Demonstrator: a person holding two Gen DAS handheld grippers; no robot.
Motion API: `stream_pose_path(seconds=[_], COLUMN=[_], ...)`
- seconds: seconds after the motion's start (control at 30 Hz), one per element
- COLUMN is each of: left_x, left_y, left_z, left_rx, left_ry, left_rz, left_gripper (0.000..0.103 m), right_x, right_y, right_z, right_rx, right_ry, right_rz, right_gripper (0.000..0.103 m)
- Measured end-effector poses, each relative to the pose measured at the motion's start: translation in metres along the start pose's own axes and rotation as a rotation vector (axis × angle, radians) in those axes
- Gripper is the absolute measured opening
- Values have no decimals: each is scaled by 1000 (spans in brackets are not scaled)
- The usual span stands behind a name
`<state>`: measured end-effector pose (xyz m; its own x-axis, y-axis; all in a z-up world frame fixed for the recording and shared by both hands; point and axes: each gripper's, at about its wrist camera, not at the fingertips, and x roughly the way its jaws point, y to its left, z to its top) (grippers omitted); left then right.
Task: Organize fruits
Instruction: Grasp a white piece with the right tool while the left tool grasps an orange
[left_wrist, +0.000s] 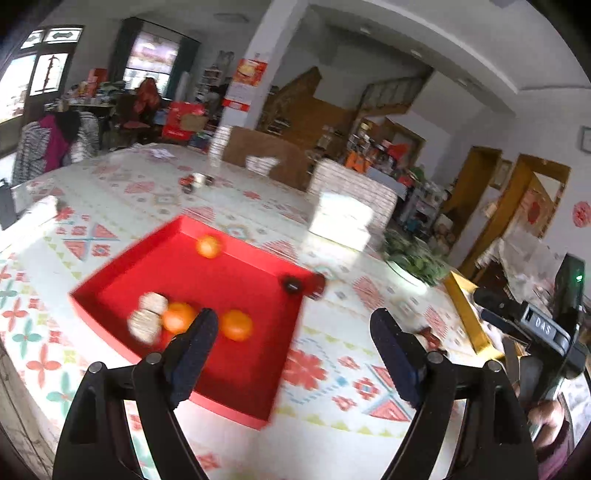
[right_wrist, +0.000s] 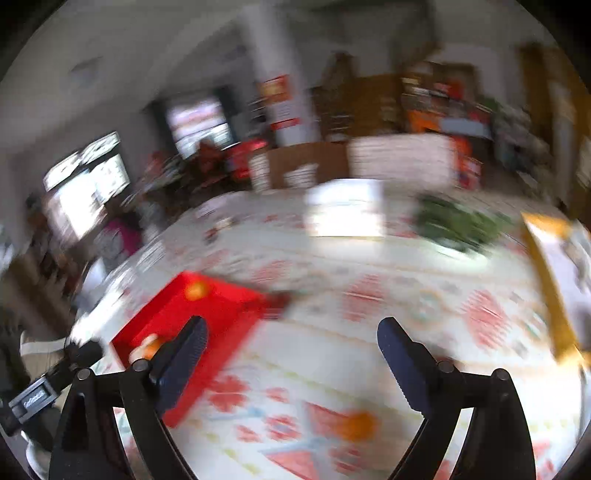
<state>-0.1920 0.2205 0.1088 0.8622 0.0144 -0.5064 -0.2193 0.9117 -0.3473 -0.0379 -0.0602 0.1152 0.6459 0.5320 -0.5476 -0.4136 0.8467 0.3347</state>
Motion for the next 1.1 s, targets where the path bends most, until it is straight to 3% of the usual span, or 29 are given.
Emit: stream_pose_path(seconds=[0.13,0.2,0.27,0.37,0.6,0.73,0.8,1.1], left_x=[18,27,40,55,78,94,102,141], left_y=[-30,-45,-58,-73,-76,-80,-86,-123], left_z=[-11,-19,-27,-37,-43,-41,-42,-59], left_rx=[37,66,100,129,115,110,120,216], left_ry=[65,97,134,182,231,253,272,362], left_rz=[-58,-74,-86,-102,-97,-102,-110,-139], left_gripper=[84,84,84,84,84,84,83,80], right_x=[-11,-6,3,17,24,38,44,26], right_y=[-70,-88,-94,-96,-57,-42,-40,-57], right_z=[-10,-21,-31,-44,-77,-85,-88,-93], right_rx=[142,157,160,151,41,-32,-45,-14], right_ry=[81,133,175,232,261,293,311,299], right_rz=[-54,-72,-71,-36,63,21,1,-14], right_gripper=[92,81,77,68,68,64,45,44])
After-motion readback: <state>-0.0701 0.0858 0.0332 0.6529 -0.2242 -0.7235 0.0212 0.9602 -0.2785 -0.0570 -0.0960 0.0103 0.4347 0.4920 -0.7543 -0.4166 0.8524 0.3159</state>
